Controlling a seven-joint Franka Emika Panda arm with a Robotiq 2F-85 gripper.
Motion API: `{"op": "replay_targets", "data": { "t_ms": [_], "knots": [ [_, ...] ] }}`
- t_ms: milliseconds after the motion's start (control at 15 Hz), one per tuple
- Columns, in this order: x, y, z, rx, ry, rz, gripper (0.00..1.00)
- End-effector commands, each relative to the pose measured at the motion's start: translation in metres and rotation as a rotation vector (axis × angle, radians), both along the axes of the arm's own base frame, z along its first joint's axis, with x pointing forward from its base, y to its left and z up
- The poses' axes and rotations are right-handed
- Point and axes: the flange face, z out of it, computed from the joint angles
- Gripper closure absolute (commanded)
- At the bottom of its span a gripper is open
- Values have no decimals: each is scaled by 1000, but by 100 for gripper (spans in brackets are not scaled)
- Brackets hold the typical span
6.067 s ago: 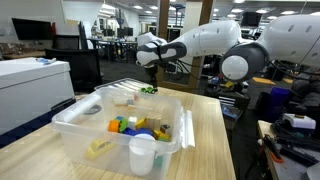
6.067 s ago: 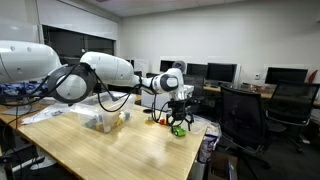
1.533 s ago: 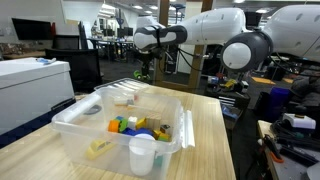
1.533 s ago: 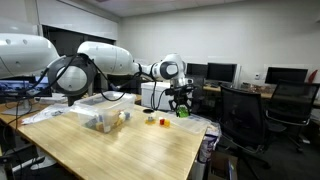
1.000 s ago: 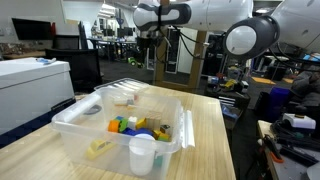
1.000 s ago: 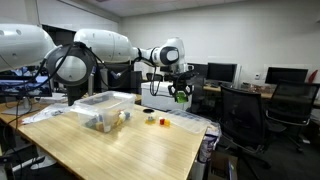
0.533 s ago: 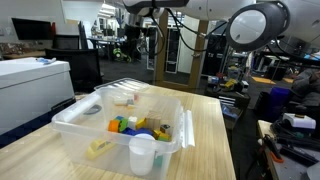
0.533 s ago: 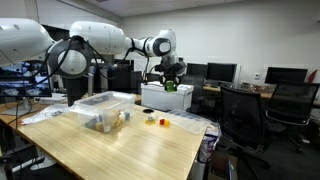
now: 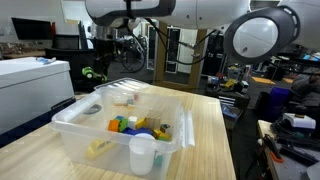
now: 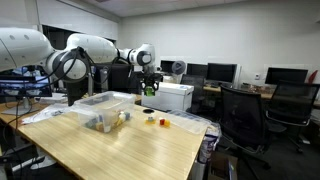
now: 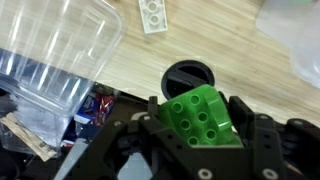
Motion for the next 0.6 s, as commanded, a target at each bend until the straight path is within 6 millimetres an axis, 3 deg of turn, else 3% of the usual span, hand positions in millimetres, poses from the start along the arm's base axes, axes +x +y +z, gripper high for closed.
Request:
{"op": "replay_targets", "data": {
  "t_ms": [0,67,200,533],
  "knots": [
    [2,27,25,50,-51,70,55],
    [1,20,40,85,-60,42,55],
    [2,6,49,106,-81,26,55],
    [0,-34,62,96,-96,40,55]
  ]
}}
